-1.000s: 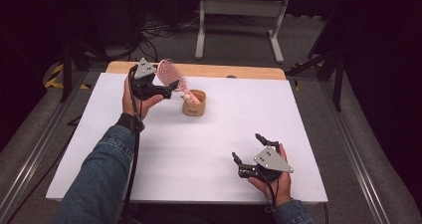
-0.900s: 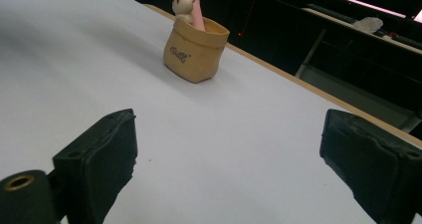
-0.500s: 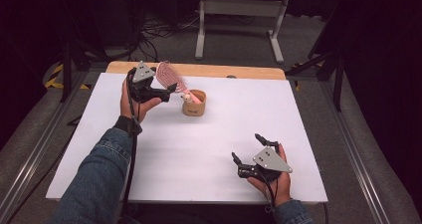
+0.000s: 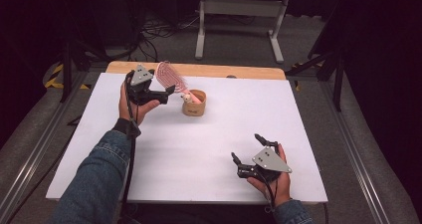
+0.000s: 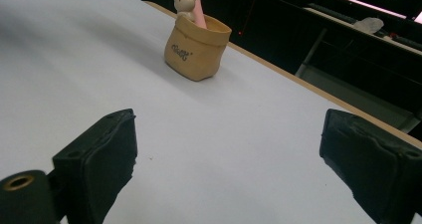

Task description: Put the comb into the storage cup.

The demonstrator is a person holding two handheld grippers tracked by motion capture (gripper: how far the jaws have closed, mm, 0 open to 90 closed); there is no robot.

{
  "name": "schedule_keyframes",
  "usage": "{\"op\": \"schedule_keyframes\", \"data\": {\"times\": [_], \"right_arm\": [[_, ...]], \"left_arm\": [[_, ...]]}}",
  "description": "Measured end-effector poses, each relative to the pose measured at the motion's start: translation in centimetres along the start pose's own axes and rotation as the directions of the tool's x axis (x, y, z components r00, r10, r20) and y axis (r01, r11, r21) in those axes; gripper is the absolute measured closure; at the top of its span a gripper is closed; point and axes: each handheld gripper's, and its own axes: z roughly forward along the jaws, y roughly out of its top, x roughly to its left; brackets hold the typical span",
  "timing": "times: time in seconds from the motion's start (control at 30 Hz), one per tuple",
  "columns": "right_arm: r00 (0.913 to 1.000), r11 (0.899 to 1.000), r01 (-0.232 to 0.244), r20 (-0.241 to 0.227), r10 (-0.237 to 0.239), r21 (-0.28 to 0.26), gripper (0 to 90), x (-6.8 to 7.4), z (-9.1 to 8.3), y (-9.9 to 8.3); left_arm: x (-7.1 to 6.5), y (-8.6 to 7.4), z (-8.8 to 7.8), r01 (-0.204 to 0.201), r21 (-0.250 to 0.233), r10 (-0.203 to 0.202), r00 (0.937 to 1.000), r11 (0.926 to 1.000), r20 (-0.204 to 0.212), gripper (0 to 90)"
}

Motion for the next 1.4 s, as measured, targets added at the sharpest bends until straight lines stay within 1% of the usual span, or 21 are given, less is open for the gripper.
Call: {"op": "schedule_keyframes", "data": {"times": [0.1,0.27,0.4,0.47,0.57,0.63,0.67,0.73,0.77,0.83,0.87,0.9,0.97,1.0,1.1,1.17,1.2,1.23,1.3,1.33,1.4], "right_arm": [[1.0000,1.000,0.001,0.001,-0.001,0.000,8.9,0.1,0.1,0.0],[1.0000,1.000,0.004,0.001,-0.004,0.002,8.9,0.2,0.1,0.0],[1.0000,1.000,0.005,0.003,-0.005,0.005,8.9,0.2,0.1,0.0],[1.0000,1.000,0.007,0.002,-0.007,0.006,8.9,0.2,0.1,0.0],[1.0000,1.000,0.007,0.002,-0.007,0.007,8.9,0.3,0.1,0.0],[1.0000,1.000,0.006,0.002,-0.006,0.007,8.9,0.2,0.1,0.0],[1.0000,1.000,0.006,0.003,-0.006,0.008,8.9,0.2,0.1,0.0],[1.0000,1.000,0.006,0.004,-0.006,0.006,8.9,0.3,0.1,0.0],[1.0000,1.000,0.007,0.005,-0.007,0.005,8.9,0.3,0.1,0.0],[1.0000,1.000,0.008,0.004,-0.008,0.007,8.9,0.3,0.1,0.0],[1.0000,1.000,0.009,0.005,-0.009,0.007,8.9,0.3,0.1,0.0],[0.9999,1.000,0.009,0.005,-0.009,0.006,8.9,0.3,0.1,0.0],[0.9999,1.000,0.011,0.012,-0.011,0.004,9.2,0.3,0.0,0.0],[0.9998,1.000,0.011,0.015,-0.011,0.002,9.3,0.3,0.0,0.0],[0.9998,1.000,0.011,0.019,-0.011,0.001,9.4,0.2,-0.1,0.0],[0.9997,1.000,0.012,0.021,-0.012,-0.002,9.4,0.1,-0.1,0.1],[0.9997,1.000,0.011,0.021,-0.011,-0.003,9.4,0.1,-0.1,0.0],[0.9997,1.000,0.011,0.023,-0.011,-0.002,9.4,0.1,-0.1,0.0],[0.9996,1.000,0.012,0.025,-0.012,-0.002,9.4,0.1,-0.1,0.0],[0.9996,1.000,0.014,0.025,-0.014,-0.003,9.3,0.1,-0.1,0.0],[0.9994,1.000,0.014,0.031,-0.014,-0.007,9.4,0.1,-0.2,0.0]], "left_arm": [[0.1,-0.1,-0.4,-0.004,-0.002,0.004,1.0000,1.0000,0.001,8.0],[0.1,-0.3,-1.0,-0.027,0.002,0.027,0.9996,0.9996,-0.011,8.0],[0.1,-0.6,-1.4,-0.028,0.001,0.028,0.9996,0.9996,-0.007,7.9],[0.1,-0.8,-1.7,-0.035,-0.004,0.035,0.9994,0.9994,-0.007,7.9],[0.0,-1.2,-2.0,-0.051,-0.001,0.051,0.9987,0.9987,-0.008,7.8],[0.0,-1.3,-2.1,-0.054,0.003,0.054,0.9985,0.9985,-0.004,7.4],[-0.1,-1.7,-2.3,-0.057,0.001,0.057,0.9983,0.9983,0.001,7.2],[-0.1,-1.9,-2.4,-0.059,0.000,0.059,0.9982,0.9982,0.004,7.3],[-0.3,-2.4,-2.7,-0.063,0.000,0.063,0.9979,0.9980,0.009,7.3],[-0.4,-3.0,-2.9,-0.068,0.000,0.068,0.9976,0.9977,0.011,7.2],[-0.4,-3.0,-2.9,-0.068,0.000,0.068,0.9976,0.9977,0.011,7.4],[-0.6,-3.5,-3.1,-0.073,0.003,0.073,0.9973,0.9973,0.011,7.4],[-0.6,-3.9,-3.3,-0.069,-0.005,0.069,0.9976,0.9976,0.009,7.1],[-0.7,-4.1,-3.4,-0.060,-0.010,0.060,0.9981,0.9981,0.012,7.2],[-0.7,-4.5,-3.8,-0.062,-0.018,0.062,0.9980,0.9979,0.011,7.2],[-0.8,-4.8,-4.1,-0.052,-0.025,0.053,0.9985,0.9983,0.017,7.1],[-0.9,-4.9,-4.3,-0.053,-0.023,0.053,0.9986,0.9984,0.005,7.2],[-1.0,-5.1,-4.5,-0.045,-0.029,0.046,0.9989,0.9986,0.014,7.3],[-1.1,-5.2,-4.8,-0.049,-0.034,0.050,0.9986,0.9982,0.019,7.2],[-1.3,-5.4,-4.9,-0.055,-0.032,0.055,0.9984,0.9980,0.016,7.2],[-1.7,-5.7,-5.4,-0.062,-0.034,0.062,0.9977,0.9975,0.025,7.0]]}}
